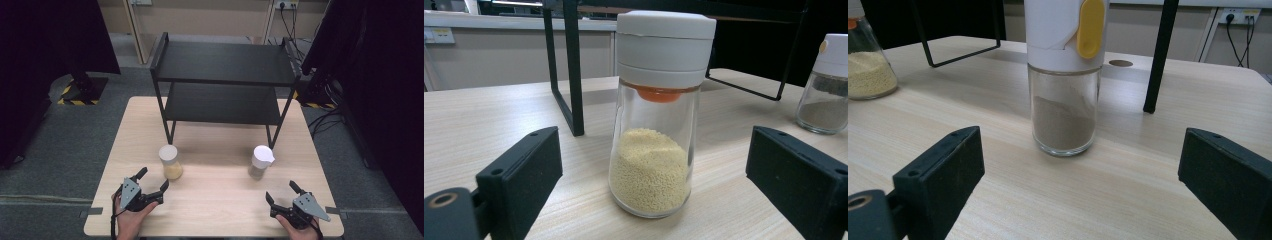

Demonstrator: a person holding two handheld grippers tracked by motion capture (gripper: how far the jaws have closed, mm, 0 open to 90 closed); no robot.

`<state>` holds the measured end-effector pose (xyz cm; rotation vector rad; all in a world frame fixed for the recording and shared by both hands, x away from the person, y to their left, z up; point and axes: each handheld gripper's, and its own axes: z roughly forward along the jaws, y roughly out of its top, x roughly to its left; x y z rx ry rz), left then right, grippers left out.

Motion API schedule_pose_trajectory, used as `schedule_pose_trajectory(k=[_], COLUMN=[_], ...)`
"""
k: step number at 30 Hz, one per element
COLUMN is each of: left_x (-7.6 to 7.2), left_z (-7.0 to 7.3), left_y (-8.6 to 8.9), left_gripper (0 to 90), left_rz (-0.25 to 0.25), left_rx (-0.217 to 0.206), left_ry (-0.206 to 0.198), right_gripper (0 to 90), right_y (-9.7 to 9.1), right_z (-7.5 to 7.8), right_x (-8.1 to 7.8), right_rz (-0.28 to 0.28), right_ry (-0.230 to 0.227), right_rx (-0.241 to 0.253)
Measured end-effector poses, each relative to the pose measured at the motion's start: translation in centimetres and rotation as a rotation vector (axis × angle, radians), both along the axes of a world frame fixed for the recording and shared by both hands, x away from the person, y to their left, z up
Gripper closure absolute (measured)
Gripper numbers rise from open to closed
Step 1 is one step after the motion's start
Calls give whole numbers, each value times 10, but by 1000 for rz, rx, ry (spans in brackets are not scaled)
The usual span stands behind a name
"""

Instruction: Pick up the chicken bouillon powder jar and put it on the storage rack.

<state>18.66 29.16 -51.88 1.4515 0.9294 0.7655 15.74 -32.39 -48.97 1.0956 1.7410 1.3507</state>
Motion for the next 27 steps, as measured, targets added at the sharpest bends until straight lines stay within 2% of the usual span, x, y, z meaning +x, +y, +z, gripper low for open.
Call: schedule_pose_trajectory(k=[17, 27], left_x=[18, 39], left_z=[14, 21], left_y=[-8, -17], left_gripper=[97, 136], left_rz=[-38, -34], left_rx=[27, 32], left_ry=[-25, -28], right_gripper=[46, 46], right_y=[3, 4], right_z=[3, 4], right_x=[2, 3], right_rz=[-1, 2], right_ry=[12, 15], right_rx=[-21, -22])
